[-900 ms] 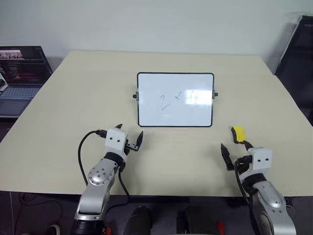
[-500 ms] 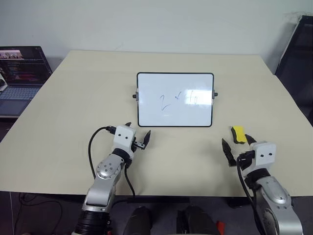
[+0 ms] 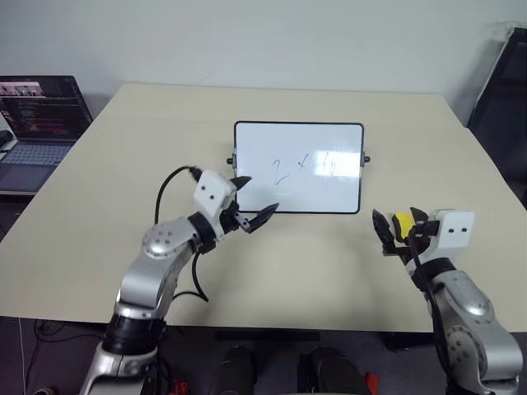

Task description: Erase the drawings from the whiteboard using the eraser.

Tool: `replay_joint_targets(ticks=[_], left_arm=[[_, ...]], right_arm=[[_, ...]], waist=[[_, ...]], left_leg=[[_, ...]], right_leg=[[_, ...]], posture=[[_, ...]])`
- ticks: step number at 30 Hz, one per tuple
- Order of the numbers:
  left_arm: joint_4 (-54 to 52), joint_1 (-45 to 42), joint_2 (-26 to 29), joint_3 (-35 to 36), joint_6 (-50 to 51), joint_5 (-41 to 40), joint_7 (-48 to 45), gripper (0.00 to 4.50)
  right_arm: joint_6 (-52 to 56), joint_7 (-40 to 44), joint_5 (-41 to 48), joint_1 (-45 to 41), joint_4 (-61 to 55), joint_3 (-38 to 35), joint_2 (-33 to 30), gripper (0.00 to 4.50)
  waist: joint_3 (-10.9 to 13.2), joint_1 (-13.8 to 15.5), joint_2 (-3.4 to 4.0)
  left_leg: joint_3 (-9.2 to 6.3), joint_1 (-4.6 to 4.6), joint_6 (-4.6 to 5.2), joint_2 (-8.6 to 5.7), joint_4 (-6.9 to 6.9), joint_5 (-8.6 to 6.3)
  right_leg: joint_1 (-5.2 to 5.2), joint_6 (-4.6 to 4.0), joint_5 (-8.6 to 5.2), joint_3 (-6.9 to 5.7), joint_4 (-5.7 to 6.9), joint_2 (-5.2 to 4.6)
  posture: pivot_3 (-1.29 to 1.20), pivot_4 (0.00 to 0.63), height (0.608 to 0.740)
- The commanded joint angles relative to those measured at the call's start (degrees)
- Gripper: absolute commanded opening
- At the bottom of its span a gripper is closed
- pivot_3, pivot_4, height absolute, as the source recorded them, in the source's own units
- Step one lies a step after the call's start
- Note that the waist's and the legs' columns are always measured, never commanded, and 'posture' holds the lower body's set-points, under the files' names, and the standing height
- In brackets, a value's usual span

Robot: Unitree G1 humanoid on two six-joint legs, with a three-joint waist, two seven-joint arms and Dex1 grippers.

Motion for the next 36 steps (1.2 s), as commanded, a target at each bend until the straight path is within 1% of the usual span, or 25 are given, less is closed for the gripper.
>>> replay_joint_targets(ticks=[1,3,7,9,14,19,23,33,36], left_arm=[[2.44,-4.42,-0.8,-0.58,1.14,-4.45,-5.23,4.5],[4.28,-7.25,-1.5,-3.25,2.74,-5.65,-9.16,4.5],[7.5,-9.57,-0.56,-7.34,-0.02,-4.19,-16.15,4.5],[9.5,-11.16,-0.58,-8.76,-1.78,-3.08,-18.42,4.5],[13.34,-14.15,-1.69,-10.36,-4.2,-2.3,-22.25,4.5],[15.62,-15.7,-2.03,-11.97,-6.2,-1.21,-25.78,4.5],[16.06,-15.92,-1.73,-13.18,-7.01,-0.6,-28.51,4.5],[15.32,-15.51,-1.5,-12.25,-5.96,-0.61,-29.01,4.5],[15.07,-15.64,-1.45,-12.15,-5.61,-0.62,-28.91,4.5]], right_arm=[[4.19,-2.06,-0.36,-2.55,-1.5,-1.11,-1.54,4.46],[8.26,-1.56,0.93,-5.11,1.09,-3.32,-3.92,4.46],[15.04,-0.88,3.92,-8.35,3.99,-7.5,-6.58,4.46],[17.65,-0.48,3.7,-9.13,5.52,-7.57,-8.48,4.46],[20.21,-0.25,3.66,-11.24,9.35,-7.21,-9.15,4.46],[20.03,0.59,2.33,-13.94,13.65,-5.7,-9.63,4.46],[18.27,-0.08,1.01,-15.52,17.68,-5.48,-8.41,4.46],[15.04,1.23,-1.04,-16.26,22.84,-5.28,-9.01,4.46],[14.58,1.26,-1.39,-16.76,23.83,-5.22,-8.93,3.86]], waist=[[0.01,-0.23,0.01],[0.02,-0.16,0.01],[0.01,-0.15,0.01],[0.01,-0.16,0.01],[0.02,-0.26,0.01],[0.02,-0.25,0.01],[0.02,-0.22,0.02],[0.02,-0.23,0.02],[0.02,-0.26,0.02]], left_leg=[[0.03,0.01,0.0,0.02,-0.03,0.0],[0.05,-0.04,0.0,0.02,-0.01,0.0],[0.1,-0.03,0.01,-0.03,-0.02,0.0],[0.08,-0.04,0.01,0.03,-0.05,-0.01],[0.14,-0.06,0.01,0.05,-0.1,0.0],[0.19,-0.06,0.02,0.04,-0.09,-0.01],[0.18,-0.08,0.02,0.05,-0.1,-0.01],[0.17,-0.09,0.02,0.05,-0.09,-0.01],[0.18,-0.09,0.03,0.05,-0.09,-0.01]], right_leg=[[-0.02,0.0,0.0,0.02,0.0,0.0],[-0.08,0.0,0.0,-0.02,0.0,0.01],[-0.07,-0.03,0.02,0.02,-0.01,0.21],[-0.1,-0.08,0.04,0.06,-0.01,0.27],[-0.17,-0.11,0.03,0.14,0.0,0.32],[-0.17,-0.1,0.03,0.14,-0.02,0.31],[-0.19,-0.1,0.03,0.14,-0.02,0.32],[-0.2,-0.1,0.03,0.14,-0.02,0.32],[-0.2,-0.1,0.03,0.14,-0.01,0.32]], posture=[[0.0,0.15,0.74],[0.0,0.15,0.74],[0.0,0.15,0.74],[0.0,0.15,0.74],[0.0,0.15,0.74],[0.0,0.15,0.74],[0.0,0.15,0.74],[0.0,0.15,0.74],[0.0,0.15,0.74]])
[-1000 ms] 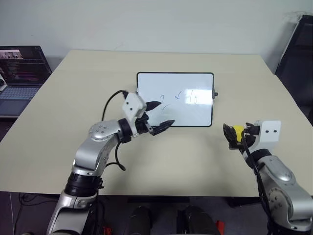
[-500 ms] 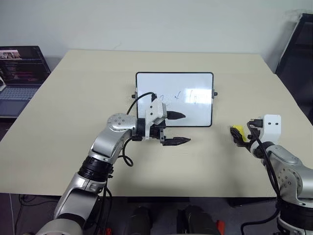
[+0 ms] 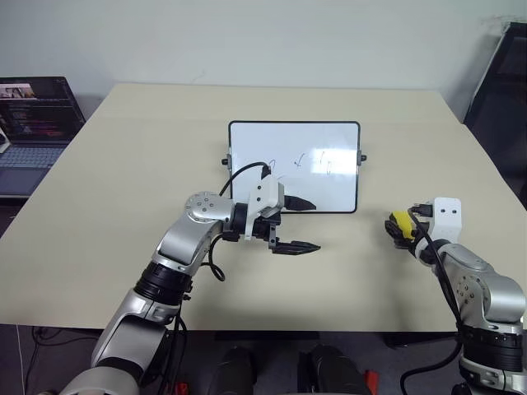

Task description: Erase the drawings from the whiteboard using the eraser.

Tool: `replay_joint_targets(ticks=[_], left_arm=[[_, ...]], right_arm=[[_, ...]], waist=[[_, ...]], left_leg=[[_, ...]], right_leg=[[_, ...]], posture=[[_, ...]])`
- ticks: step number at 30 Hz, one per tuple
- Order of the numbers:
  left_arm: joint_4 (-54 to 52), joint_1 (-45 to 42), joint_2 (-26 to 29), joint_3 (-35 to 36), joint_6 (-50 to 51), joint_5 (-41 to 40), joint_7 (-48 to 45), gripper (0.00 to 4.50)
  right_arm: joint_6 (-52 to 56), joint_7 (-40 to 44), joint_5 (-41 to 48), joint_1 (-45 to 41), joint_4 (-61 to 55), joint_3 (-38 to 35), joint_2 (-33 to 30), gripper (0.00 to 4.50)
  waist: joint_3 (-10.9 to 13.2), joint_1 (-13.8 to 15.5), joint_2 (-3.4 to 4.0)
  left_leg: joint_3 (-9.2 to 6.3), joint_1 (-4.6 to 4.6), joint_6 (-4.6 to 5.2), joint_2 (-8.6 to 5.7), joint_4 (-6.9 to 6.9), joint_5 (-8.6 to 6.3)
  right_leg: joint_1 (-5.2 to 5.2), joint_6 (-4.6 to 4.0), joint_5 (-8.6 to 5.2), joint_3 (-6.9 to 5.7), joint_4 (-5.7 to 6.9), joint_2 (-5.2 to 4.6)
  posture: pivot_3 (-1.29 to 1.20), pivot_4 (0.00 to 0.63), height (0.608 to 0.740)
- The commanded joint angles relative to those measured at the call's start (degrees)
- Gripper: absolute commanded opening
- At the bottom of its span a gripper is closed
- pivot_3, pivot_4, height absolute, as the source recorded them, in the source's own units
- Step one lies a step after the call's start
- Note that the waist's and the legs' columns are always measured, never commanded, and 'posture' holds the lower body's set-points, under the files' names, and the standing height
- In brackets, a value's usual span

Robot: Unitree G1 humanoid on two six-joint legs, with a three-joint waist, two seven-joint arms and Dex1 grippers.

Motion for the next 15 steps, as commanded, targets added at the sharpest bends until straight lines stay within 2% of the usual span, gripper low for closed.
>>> replay_joint_targets(ticks=[1,8,11,15], left_arm=[[-1.81,-1.14,0.19,0.92,0.14,-0.31,0.17,4.5],[-2.52,-0.3,0.07,1.41,1.24,-0.34,1.61,4.5],[-3.22,0.78,0.17,1.67,1.9,-0.67,2.61,4.5],[-4.76,2.35,0.34,2.13,3.32,-1.31,3.73,4.5]], right_arm=[[-1.87,0.06,-0.66,-1.52,-0.42,-0.78,-0.44,3.51],[-2.39,0.35,-1.18,-1.5,0.68,-0.61,0.08,1.02],[-1.94,0.58,-1.43,-1.28,0.58,-0.36,0.06,0.67],[-1.85,0.73,-1.54,-1.0,0.21,-0.28,0.05,0.64]], waist=[[0.0,0.0,0.0],[0.0,0.03,0.0],[0.0,0.03,0.0],[0.0,0.02,0.0]], left_leg=[[0.0,0.0,0.0,0.0,0.0,0.0],[-0.02,-0.01,0.0,0.0,0.0,0.0],[-0.02,0.0,0.0,0.0,0.01,0.0],[-0.03,0.0,0.0,0.01,0.01,0.0]], right_leg=[[0.0,0.0,0.0,0.0,0.0,0.0],[0.0,0.0,0.0,0.0,0.0,0.0],[0.01,0.0,0.0,0.0,0.01,0.0],[0.01,0.0,0.0,0.01,0.01,0.0]], posture=[[0.0,0.15,0.74],[0.0,0.15,0.74],[0.0,0.15,0.74],[0.0,0.15,0.74]])
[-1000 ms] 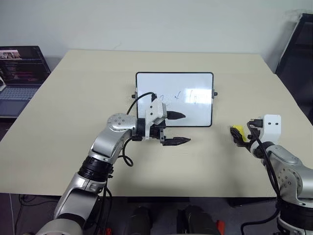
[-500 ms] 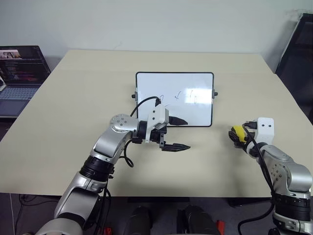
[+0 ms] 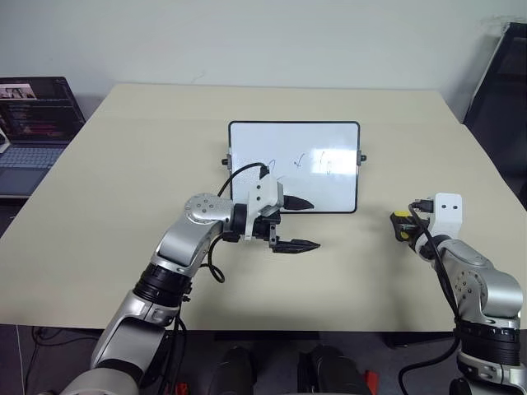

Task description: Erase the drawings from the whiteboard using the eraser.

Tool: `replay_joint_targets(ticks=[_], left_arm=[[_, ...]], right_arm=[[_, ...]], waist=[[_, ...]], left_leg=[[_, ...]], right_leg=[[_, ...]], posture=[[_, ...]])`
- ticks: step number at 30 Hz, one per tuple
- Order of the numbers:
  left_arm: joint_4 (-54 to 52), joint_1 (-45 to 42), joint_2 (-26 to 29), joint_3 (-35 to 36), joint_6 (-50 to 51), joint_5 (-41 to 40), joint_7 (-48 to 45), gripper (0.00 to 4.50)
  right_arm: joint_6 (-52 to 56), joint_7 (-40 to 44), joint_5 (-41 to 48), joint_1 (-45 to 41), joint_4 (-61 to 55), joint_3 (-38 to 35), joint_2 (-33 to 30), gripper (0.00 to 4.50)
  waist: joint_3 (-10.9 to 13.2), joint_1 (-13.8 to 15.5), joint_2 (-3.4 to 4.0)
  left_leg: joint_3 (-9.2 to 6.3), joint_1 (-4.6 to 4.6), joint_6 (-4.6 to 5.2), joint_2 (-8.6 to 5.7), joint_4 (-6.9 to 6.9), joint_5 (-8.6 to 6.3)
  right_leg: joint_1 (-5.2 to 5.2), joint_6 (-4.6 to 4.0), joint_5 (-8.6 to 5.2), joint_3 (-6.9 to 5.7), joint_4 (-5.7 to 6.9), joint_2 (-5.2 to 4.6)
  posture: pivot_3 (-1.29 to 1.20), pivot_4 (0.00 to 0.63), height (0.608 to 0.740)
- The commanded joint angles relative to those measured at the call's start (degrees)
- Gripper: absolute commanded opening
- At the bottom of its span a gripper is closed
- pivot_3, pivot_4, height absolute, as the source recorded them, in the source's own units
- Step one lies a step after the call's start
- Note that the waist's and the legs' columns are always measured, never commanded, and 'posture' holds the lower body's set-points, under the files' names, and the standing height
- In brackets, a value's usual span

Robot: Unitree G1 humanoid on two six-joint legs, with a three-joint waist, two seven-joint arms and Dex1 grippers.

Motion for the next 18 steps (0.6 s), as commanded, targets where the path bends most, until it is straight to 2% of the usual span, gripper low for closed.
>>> replay_joint_targets(ticks=[1,7,10,13,18], left_arm=[[-3.55,0.79,0.22,1.8,1.18,-1.32,1.31,4.5],[-4.87,1.82,0.46,2.4,2.74,-1.58,3.2,4.5],[-5.45,2.02,0.42,2.27,3.04,-1.71,3.6,4.5],[-5.56,1.99,0.26,2.27,3.14,-1.68,3.93,4.5],[-5.07,2.04,0.34,2.4,2.65,-1.58,3.88,4.5]], right_arm=[[-0.24,0.34,-0.1,0.15,-0.89,-0.16,-0.06,0.63],[-0.23,0.5,-1.0,0.4,-1.24,0.93,-0.66,0.35],[-1.59,0.39,-0.72,0.31,-1.34,-0.06,-0.07,0.35],[-1.58,0.9,-0.46,0.19,-1.78,-0.11,-0.5,0.97],[-1.05,1.99,-0.06,0.28,-3.22,0.15,-1.08,2.72]], waist=[[0.0,0.01,0.0],[0.0,0.01,0.0],[0.0,0.03,0.0],[0.0,0.05,0.0],[0.0,0.05,0.0]], left_leg=[[0.0,0.0,0.0,0.0,0.0,0.0],[-0.02,0.02,0.0,0.0,0.02,0.0],[-0.03,0.01,0.0,0.0,0.02,0.0],[-0.02,0.01,0.0,-0.01,0.02,0.0],[-0.02,0.01,0.0,-0.01,0.02,0.0]], right_leg=[[0.0,0.0,0.0,0.0,0.0,0.0],[0.03,0.0,0.0,0.01,0.0,0.0],[0.03,0.0,0.0,0.01,0.0,0.0],[0.03,0.0,0.0,0.01,0.0,-0.01],[0.03,0.0,0.0,0.01,0.0,-0.01]], posture=[[0.0,0.15,0.74],[0.0,0.15,0.74],[0.0,0.15,0.74],[0.0,0.15,0.74],[0.0,0.15,0.74]])
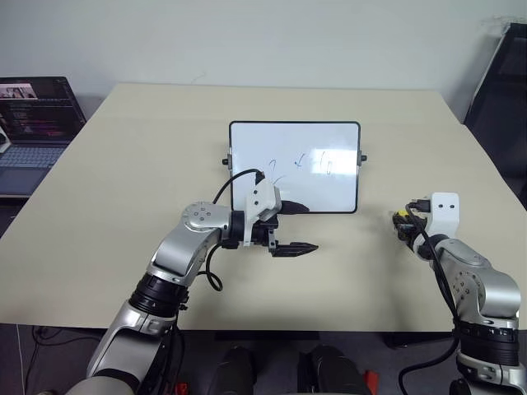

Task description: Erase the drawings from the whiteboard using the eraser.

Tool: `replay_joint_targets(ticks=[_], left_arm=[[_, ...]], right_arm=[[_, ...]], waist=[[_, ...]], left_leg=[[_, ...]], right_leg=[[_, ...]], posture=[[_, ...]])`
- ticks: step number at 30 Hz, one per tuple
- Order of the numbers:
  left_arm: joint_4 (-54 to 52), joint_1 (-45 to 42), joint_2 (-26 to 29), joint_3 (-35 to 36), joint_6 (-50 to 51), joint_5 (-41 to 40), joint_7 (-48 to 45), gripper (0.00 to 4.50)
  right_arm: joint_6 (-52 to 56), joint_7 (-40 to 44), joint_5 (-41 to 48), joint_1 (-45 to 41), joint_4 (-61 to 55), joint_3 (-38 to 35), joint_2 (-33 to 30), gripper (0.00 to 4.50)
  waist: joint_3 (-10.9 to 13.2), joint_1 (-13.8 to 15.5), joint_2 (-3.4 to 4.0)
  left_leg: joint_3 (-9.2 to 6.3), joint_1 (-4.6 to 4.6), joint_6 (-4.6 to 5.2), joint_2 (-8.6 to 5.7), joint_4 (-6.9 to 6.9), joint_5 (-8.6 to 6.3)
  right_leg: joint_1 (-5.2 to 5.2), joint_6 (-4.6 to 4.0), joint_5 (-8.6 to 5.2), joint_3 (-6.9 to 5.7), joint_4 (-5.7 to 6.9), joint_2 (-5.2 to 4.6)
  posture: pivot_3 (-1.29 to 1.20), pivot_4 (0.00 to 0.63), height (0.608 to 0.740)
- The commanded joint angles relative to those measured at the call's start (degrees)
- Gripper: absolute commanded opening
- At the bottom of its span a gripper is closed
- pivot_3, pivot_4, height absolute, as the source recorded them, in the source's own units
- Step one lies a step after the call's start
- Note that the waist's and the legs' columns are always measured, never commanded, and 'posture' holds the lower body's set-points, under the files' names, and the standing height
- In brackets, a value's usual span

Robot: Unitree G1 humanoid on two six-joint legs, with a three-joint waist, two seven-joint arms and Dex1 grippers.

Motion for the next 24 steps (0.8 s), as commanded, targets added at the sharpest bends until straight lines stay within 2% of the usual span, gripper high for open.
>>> replay_joint_targets(ticks=[1,5,11,17,24], left_arm=[[-1.62,-0.21,0.04,1.86,-0.85,-1.1,0.2,4.5],[-1.4,-0.15,-0.02,1.86,-1.12,-1.0,0.13,4.5],[-1.66,-0.13,-0.06,1.77,-1.07,-0.93,0.2,4.5],[-1.98,-0.11,0.08,1.89,-0.83,-0.94,0.42,4.5],[-0.78,-1.04,-0.11,1.54,-1.51,-0.79,-0.43,4.5]], right_arm=[[-0.18,0.44,0.11,0.14,-2.64,-1.05,-1.06,3.09],[-0.43,0.57,-0.09,0.2,-2.63,-1.17,-1.44,4.47],[-1.56,-4.95,-1.66,-1.3,-3.96,-3.72,0.88,4.47],[1.91,-10.92,-1.82,-0.86,-11.77,-5.12,6.14,4.47],[1.59,-14.99,-4.22,-1.75,-7.92,-5.48,9.2,4.47]], waist=[[0.0,0.0,0.0],[0.0,0.0,0.0],[0.0,0.0,0.0],[0.0,-0.06,0.01],[0.01,0.0,0.03]], left_leg=[[0.0,0.0,0.0,0.0,0.0,0.0],[0.01,0.0,0.0,0.0,0.0,0.0],[0.01,-0.01,0.0,0.0,0.0,0.0],[-0.01,-0.02,0.0,0.04,-0.03,0.0],[0.01,-0.02,0.0,0.0,-0.02,0.0]], right_leg=[[0.0,0.0,0.0,-0.01,0.0,0.0],[-0.01,0.0,0.0,0.0,0.0,0.0],[-0.02,0.0,0.0,0.0,0.0,0.0],[-0.04,0.0,0.0,0.02,0.01,0.0],[-0.04,-0.01,0.0,0.02,0.01,-0.01]], posture=[[0.0,0.15,0.74],[0.0,0.15,0.74],[0.0,0.15,0.74],[0.0,0.15,0.74],[0.0,0.15,0.74]])
